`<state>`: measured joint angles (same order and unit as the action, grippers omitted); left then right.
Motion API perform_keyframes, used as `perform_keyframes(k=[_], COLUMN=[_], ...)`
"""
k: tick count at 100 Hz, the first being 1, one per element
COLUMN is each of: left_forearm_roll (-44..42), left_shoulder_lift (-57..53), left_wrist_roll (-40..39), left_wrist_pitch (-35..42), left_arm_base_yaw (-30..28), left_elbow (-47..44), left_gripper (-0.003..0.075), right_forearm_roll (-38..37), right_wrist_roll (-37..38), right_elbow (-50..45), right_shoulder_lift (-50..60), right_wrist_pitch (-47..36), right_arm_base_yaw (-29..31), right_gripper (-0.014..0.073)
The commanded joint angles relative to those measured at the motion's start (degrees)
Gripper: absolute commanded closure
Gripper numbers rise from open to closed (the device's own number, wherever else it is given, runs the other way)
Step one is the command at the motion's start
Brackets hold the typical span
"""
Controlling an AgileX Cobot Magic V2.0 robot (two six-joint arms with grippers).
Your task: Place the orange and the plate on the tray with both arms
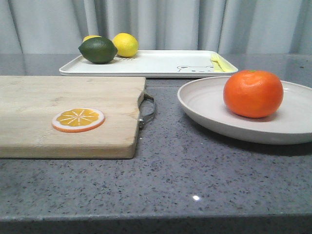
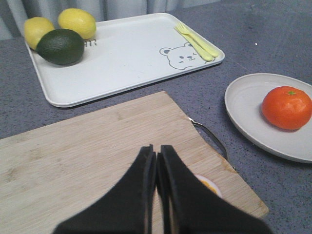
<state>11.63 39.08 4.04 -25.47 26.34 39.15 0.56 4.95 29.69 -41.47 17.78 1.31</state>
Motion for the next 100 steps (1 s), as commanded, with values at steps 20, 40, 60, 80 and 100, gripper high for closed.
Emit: perform_keyframes(k=[20,40,60,80,100], left_forearm_roll=[0.69,0.69,0.69,0.69,0.69], left_shoulder_lift=[-12.93,-16.16,-16.16,-16.16,-16.16], left_wrist_roll=[-0.4,-0.4,-0.4,-0.4,-0.4], left_wrist_pitch=[3.04,2.88,2.85,2.85,2.85], left_arm_base_yaw=[-1.69,-1.69,-1.69,-1.69,-1.69], left_elbow=[-6.41,-8.45,-8.45,-8.45,-8.45], left_gripper=[0.0739,0.0739,0.0739,0.0739,0.0739], right_forearm_roll=[-0.23,-0.23,-0.17,-0.17,1.55], right_wrist_roll=[-0.15,-0.15,-0.22,-0.27,-0.27], right_elbow=[2.2,3.76,9.76,17.88,25.54], right_shoulder_lift=[-0.16,-0.88,-6.24,-14.58,-22.86], right_wrist_pitch=[-2.18,0.58,8.18,15.89,21.17], right_arm_base_yaw=[0.02,0.02,-0.67,-3.64,-5.2], right_gripper=[0.0662,0.0662,0.0661,0.0483,0.0237])
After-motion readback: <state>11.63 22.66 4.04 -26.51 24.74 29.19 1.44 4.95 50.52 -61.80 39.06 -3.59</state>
